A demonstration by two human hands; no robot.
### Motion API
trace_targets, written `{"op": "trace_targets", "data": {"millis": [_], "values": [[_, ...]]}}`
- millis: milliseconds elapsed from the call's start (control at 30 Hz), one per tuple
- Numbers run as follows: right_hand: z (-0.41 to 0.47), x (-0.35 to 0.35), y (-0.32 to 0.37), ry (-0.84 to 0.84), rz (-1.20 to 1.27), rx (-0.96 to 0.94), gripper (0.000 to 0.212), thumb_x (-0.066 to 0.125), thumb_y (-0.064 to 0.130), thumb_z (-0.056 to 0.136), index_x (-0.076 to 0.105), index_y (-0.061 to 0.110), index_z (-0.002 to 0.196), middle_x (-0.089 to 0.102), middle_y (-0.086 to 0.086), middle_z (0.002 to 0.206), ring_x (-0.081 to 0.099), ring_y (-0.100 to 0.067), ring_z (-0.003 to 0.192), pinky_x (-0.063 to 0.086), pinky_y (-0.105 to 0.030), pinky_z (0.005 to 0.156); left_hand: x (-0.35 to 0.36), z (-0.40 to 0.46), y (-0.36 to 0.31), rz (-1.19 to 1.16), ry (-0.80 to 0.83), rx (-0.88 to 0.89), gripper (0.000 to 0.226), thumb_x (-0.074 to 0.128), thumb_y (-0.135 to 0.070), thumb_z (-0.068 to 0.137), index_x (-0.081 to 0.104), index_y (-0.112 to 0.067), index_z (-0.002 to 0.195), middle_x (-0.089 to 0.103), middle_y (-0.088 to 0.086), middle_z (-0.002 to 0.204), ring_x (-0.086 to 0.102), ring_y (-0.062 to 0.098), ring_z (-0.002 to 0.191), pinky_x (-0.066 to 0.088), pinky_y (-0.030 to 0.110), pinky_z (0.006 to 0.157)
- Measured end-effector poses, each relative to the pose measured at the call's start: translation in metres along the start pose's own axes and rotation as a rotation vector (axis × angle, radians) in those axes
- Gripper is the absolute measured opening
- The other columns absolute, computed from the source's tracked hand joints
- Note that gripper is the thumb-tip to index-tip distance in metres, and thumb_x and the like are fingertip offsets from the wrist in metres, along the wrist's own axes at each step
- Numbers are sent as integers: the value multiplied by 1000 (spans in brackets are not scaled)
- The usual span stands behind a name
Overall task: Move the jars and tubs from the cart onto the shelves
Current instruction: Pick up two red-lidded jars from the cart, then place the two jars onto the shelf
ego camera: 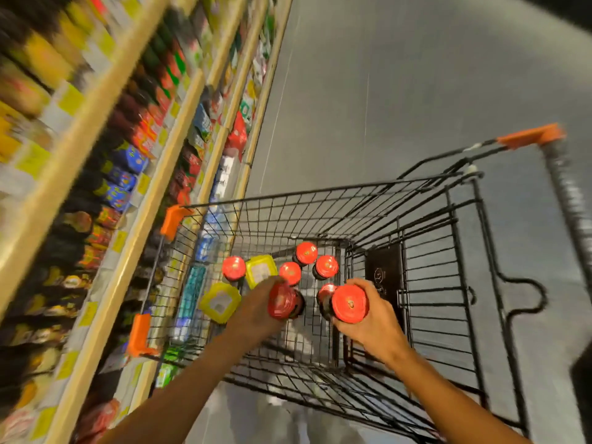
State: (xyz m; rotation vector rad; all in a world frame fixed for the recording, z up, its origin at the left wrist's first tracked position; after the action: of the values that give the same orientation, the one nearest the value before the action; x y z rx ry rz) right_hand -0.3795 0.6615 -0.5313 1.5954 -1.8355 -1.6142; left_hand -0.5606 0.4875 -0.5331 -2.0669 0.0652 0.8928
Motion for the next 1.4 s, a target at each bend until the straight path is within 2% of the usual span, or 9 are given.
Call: {"op": "trace_targets", "data": {"millis": [67,133,300,400,567,800,1100,1267,1400], "values": [[-12,-21,46,-43,27,-55,72,94,29,63,50,43,118,67,19,101,63,11,93,51,-12,79,-48,-19,-35,-114,-122,48,69,89,-14,65,54,-46,116,62,-27,102,59,-11,95,43,7,80],[-25,-40,90,-100,52,-123,69,94,30,64,53,38,119,68,19,101,63,12,92,49,-8,77,-90,-38,-64,-221,-205,80,73,91,-13,62,55,-52,112,66,-30,104,63,-11,97,47,10,80],[-57,-77,191,-220,92,-307,69,96,28,61,57,36,118,69,26,102,67,4,94,53,-14,82,-184,-89,-129,-367,-476,236,79,95,-7,58,56,-27,123,66,-16,113,64,-4,102,49,10,84],[-75,-91,250,-282,113,-428,67,96,29,61,58,36,116,69,27,103,69,1,93,51,-12,82,-229,-116,-158,-424,-560,339,82,95,-7,55,54,-32,122,66,-9,118,66,3,105,53,18,86],[-102,-104,328,-350,141,-565,65,95,30,62,58,38,115,67,27,104,67,4,95,50,-11,82,-283,-158,-189,-483,-638,454,78,91,-32,53,58,-28,124,68,-7,121,66,9,110,52,23,92],[-138,-113,396,-411,107,-727,68,93,43,61,60,33,120,66,25,108,64,7,101,51,-16,90,-327,-214,-216,-446,-756,551,76,94,-22,55,62,-26,123,69,-22,115,66,1,108,49,11,89],[-147,-109,462,-235,139,-911,65,93,41,60,64,29,117,70,23,105,67,5,96,55,-19,86,-357,-288,-235,-319,-1019,462,77,95,-27,58,62,-26,128,66,-17,124,62,-2,114,50,14,93],[-153,-78,500,-9,152,-1047,69,93,43,61,63,27,120,70,17,108,67,0,100,56,-23,86,-355,-350,-224,-274,-1182,315,82,93,-49,56,58,-38,129,62,-20,130,58,4,122,52,39,103],[-183,-30,532,196,179,-1155,69,91,46,61,61,29,121,67,21,109,65,1,100,54,-18,84,-342,-425,-210,-203,-1352,154,80,91,-44,59,56,-39,131,58,-30,128,55,-7,120,49,24,102]]}}
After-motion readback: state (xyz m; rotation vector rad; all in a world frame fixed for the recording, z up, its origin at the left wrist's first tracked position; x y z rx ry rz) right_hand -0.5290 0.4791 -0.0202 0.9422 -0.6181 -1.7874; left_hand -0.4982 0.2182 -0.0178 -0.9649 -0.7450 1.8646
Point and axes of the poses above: each hand's wrist, its own z-axis towards the middle knuckle, its own x-axis out of the palm, y = z × x, the point moved 5 cm from there along z, towards the middle knuckle
